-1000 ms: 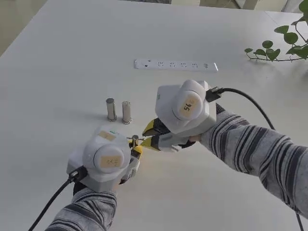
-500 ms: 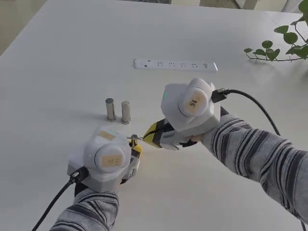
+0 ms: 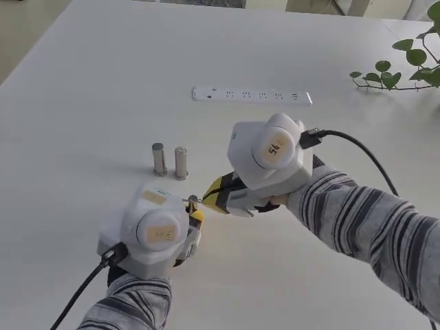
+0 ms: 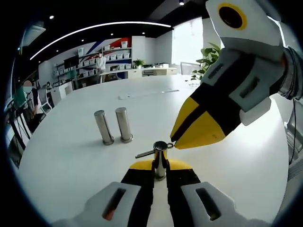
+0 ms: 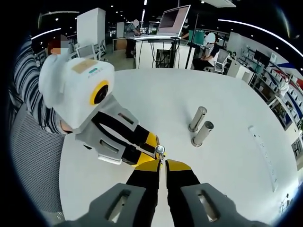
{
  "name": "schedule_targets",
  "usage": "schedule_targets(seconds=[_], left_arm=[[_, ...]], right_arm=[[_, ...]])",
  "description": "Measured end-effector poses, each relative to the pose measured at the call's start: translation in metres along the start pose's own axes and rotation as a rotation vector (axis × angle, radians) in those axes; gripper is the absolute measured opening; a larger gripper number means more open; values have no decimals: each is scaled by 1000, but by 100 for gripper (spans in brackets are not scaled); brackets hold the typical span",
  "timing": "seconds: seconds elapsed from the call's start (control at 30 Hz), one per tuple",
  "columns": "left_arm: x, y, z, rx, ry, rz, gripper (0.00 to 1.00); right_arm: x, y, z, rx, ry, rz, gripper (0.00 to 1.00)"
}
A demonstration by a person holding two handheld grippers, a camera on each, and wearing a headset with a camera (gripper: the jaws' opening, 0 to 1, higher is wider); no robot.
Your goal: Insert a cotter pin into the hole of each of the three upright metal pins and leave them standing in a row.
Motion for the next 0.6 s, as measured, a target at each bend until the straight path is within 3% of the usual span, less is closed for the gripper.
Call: schedule_targets(seconds=[0.17, 0.23, 0.33, 0.6], left_arm=[[0, 1, 0, -6, -5, 12, 5], [-2, 1, 0, -6, -5, 27, 5], [-4, 1, -1, -4, -5, 29, 5], [-11, 3, 0, 9, -4, 19, 5]], right_arm=[[7, -9, 8, 9, -41, -68, 7], [8, -13, 12, 73, -38, -171, 12], [12, -21, 20, 120, -75, -253, 17], [14, -40, 31, 196, -136, -368, 31]])
Point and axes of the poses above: the centre of the closed fingertips' face, and the gripper's own axes: z roughly backward along the fingers, x roughly to its right, y roughly out of its top, the point moved 9 cm from there along z, roughly backward along the fingers, and after that the axes turned 5 degrees about -z, right-handed, at the moved point
